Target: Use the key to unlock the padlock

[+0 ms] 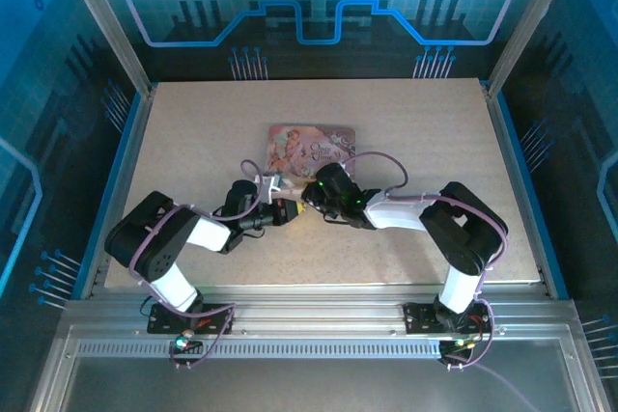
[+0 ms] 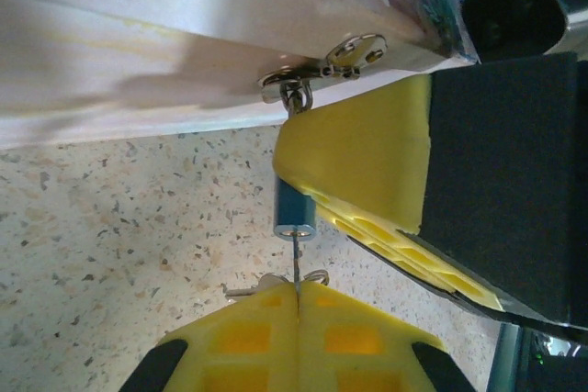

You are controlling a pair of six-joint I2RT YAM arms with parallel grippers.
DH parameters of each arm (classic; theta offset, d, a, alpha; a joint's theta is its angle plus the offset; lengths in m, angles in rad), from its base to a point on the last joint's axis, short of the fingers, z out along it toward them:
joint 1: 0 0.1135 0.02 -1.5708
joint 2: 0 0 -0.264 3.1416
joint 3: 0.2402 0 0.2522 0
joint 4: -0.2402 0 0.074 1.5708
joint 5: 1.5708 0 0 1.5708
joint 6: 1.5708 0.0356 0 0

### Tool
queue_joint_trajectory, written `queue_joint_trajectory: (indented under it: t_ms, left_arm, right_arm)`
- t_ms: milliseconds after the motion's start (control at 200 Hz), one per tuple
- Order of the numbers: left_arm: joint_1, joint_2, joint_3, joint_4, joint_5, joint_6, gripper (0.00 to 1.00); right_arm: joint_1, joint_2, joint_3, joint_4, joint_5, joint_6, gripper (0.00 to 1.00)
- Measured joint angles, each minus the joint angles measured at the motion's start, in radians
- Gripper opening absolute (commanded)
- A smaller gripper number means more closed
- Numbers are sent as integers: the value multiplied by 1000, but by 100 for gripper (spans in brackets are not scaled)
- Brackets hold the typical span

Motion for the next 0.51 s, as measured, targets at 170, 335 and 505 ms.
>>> queue_joint_trajectory:
  t_ms: [170,335,505]
  left_arm:
    - [-2,-27,46,-135,-6,28,0]
    - [-8,-27,52,-156,-24,66,0]
    - [-23,-27,50,-150,-59,99,0]
  right_arm:
    - [9,4,6,-10,23,-27,0]
    - [13,13,27,-36,27,-53,0]
    - [15,17,44,-64,35,-76,0]
